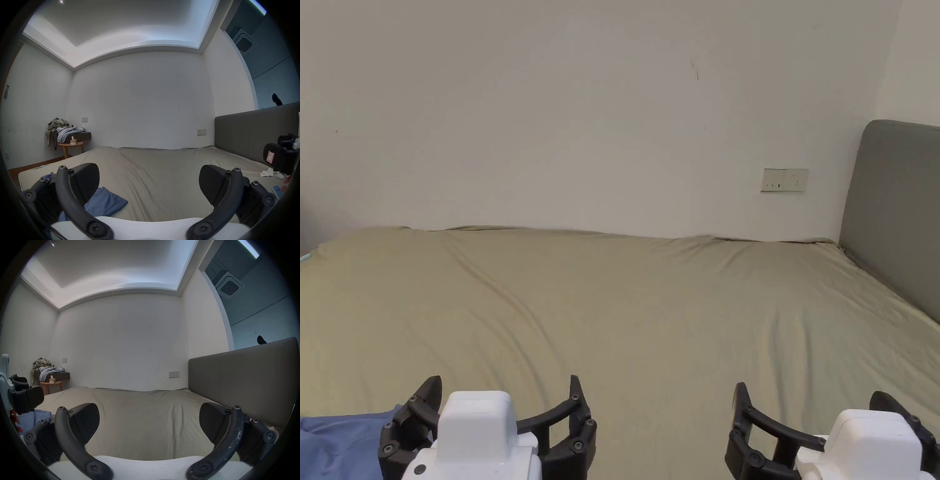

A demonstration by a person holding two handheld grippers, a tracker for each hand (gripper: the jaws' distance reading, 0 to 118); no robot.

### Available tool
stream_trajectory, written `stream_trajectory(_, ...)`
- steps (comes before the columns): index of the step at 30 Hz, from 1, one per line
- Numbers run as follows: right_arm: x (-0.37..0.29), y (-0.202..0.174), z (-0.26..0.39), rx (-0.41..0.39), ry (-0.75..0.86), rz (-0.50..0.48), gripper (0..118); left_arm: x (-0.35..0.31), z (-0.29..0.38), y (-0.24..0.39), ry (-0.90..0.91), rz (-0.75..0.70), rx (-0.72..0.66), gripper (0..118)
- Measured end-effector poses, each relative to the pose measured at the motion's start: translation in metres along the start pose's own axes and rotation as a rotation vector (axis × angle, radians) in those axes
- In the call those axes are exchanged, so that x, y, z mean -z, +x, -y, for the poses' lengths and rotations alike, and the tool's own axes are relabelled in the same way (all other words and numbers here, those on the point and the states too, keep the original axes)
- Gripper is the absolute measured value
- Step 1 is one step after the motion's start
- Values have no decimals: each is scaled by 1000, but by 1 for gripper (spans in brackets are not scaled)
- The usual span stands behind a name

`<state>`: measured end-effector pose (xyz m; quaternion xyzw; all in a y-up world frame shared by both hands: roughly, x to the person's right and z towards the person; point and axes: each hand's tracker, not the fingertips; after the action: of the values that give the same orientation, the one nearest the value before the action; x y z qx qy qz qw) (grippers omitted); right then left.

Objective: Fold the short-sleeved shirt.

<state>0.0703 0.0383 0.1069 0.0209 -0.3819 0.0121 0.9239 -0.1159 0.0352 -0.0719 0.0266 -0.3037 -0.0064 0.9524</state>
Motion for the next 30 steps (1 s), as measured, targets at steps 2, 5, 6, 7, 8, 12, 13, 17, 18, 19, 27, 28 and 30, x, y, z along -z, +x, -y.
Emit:
stream_trajectory(2, 0, -2, 0, -1, -1, -2, 118, 1, 1, -1, -7, -7, -2, 118)
stream_trajectory(5, 1, -3, 2, 5, -2, -1, 118, 1, 2, -3, -11, -19, 2, 118)
stream_trajectory(6, 0, -4, 2, 8, -2, -2, 118, 1, 2, -3, -12, -21, 2, 118)
stream_trajectory(7, 0, -4, 2, 9, -3, -6, 118, 1, 2, -3, -13, -21, 3, 118)
stream_trajectory(8, 0, -5, 2, 8, -5, -9, 118, 1, 3, -4, -13, -20, 4, 118)
stream_trajectory(12, 0, -7, 4, 2, -8, -13, 118, 1, 3, -4, -14, -19, 11, 118)
stream_trajectory(13, 0, -8, 4, 0, -9, -14, 118, 0, 3, -4, -14, -19, 11, 118)
stream_trajectory(17, -1, -9, 4, 2, -7, -14, 118, 1, 3, -3, -13, -17, -6, 118)
stream_trajectory(18, -1, -8, 4, 8, -4, -6, 118, 2, 3, -3, -14, -18, -7, 118)
stream_trajectory(19, -2, -8, 4, 15, -3, 0, 118, 2, 3, -2, -15, -19, -2, 118)
stream_trajectory(27, -2, -5, 1, 9, -2, 78, 118, -2, 0, 5, 24, 23, 38, 118)
stream_trajectory(28, -2, -6, 1, -7, 11, 93, 118, -1, 0, 6, 15, 23, 40, 118)
stream_trajectory(30, -4, -7, 0, -24, 19, 89, 118, -1, 2, 8, 17, 27, 52, 118)
